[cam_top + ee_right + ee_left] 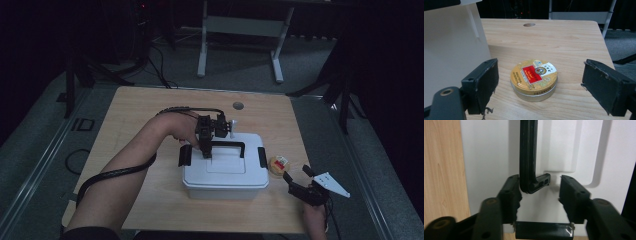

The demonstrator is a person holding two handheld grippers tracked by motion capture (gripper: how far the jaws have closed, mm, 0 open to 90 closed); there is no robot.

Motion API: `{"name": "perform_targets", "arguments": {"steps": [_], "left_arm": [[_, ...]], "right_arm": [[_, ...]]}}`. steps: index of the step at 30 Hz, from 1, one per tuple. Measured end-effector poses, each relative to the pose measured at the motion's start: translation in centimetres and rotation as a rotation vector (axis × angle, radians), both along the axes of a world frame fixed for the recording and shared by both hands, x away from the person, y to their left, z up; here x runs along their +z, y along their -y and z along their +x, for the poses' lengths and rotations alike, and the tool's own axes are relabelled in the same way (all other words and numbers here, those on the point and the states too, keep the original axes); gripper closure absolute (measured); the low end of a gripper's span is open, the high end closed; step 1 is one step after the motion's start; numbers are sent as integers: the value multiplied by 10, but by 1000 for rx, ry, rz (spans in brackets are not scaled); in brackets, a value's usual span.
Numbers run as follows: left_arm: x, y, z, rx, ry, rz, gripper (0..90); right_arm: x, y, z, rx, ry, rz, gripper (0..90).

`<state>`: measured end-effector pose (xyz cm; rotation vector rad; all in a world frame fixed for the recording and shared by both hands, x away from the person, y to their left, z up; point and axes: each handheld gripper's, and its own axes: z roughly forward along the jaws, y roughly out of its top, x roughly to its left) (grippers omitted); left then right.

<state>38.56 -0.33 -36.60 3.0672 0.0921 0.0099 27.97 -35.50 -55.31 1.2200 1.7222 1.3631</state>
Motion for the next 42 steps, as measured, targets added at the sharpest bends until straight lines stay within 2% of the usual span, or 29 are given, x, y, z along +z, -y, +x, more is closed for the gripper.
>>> {"name": "perform_targets", "arguments": {"steps": [2,4,7,14,17,18,32,36,42], "left_arm": [[-2,2,0,-2,4,17,546],[-4,4,0,-3,10,31,599],[-4,6,2,0,18,31,638],[-4,9,1,1,-21,26,742],[-4,10,-1,-4,-37,34,815],[-4,11,-1,-9,-33,36,825],[-3,12,-2,-2,-30,43,831],[1,11,-1,-3,-21,19,832],[8,12,-2,-2,-13,12,832]], "right_arm": [[0,0,0,0,0,1,134],[0,0,0,0,0,1,134],[0,0,0,0,-1,0,134],[0,0,0,1,0,0,134],[0,0,0,1,0,-1,134],[0,0,0,1,0,-1,134],[0,0,0,0,0,-1,134],[0,0,0,0,-1,1,134],[0,0,0,0,-1,1,134]]}}
